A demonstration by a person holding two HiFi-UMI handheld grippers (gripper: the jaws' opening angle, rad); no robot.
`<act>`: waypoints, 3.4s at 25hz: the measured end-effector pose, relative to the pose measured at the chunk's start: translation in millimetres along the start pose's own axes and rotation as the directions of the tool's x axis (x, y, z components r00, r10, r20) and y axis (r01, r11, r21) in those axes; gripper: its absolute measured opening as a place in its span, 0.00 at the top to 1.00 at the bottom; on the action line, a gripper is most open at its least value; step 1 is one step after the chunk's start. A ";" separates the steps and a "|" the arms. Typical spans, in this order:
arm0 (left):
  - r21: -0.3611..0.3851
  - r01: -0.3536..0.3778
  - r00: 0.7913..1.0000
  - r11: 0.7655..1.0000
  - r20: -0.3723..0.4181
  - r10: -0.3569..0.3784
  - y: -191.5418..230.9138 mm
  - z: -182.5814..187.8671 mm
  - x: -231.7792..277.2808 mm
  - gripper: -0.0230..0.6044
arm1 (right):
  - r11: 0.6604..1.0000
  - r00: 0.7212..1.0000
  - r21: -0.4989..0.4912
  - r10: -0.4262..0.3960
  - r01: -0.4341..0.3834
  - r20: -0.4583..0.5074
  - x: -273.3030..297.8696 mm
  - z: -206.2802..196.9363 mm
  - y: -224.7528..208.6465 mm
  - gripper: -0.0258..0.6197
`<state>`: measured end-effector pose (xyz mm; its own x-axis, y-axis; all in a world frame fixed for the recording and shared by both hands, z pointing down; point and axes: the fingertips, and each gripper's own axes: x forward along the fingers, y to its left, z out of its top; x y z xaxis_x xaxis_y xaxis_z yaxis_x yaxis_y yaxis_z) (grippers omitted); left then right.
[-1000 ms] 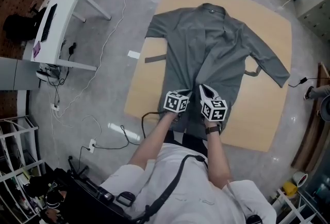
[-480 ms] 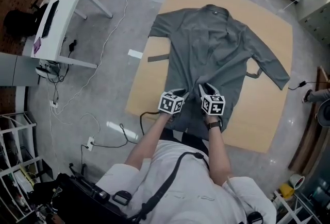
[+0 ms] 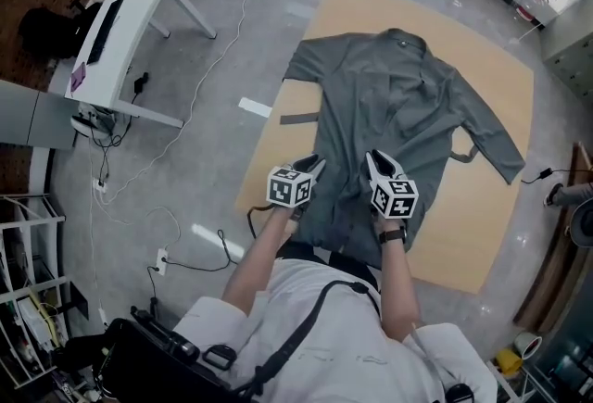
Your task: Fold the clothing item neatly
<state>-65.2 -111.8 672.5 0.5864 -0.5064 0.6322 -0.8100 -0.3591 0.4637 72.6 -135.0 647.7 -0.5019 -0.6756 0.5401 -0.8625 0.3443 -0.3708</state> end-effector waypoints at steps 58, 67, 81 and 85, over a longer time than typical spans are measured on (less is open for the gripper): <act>-0.806 -0.098 0.903 0.584 0.174 0.392 243.0 146.0 120.7 0.60 | 0.997 0.999 -0.078 -0.006 0.009 0.042 40.0 70.8 11.7 0.84; -0.789 -0.271 0.860 0.551 0.059 0.507 265.5 145.5 118.7 0.95 | 0.998 0.999 -0.063 -0.029 0.030 0.015 28.0 54.5 11.5 0.85; -0.320 0.034 0.843 0.947 0.518 0.144 123.7 246.3 78.9 0.96 | 0.991 0.983 0.025 -0.133 0.131 0.125 -16.1 82.6 -34.1 0.86; 0.018 0.043 0.902 0.999 0.429 -0.046 27.3 254.1 99.5 0.96 | 0.983 0.970 0.064 -0.180 0.171 0.165 -37.3 89.9 -53.8 0.86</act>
<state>-31.0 -371.2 590.4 0.5630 -0.7768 0.2822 -0.7841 -0.3942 0.4793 143.5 -187.0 579.5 -0.3212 -0.8246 0.4657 -0.9297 0.1810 -0.3207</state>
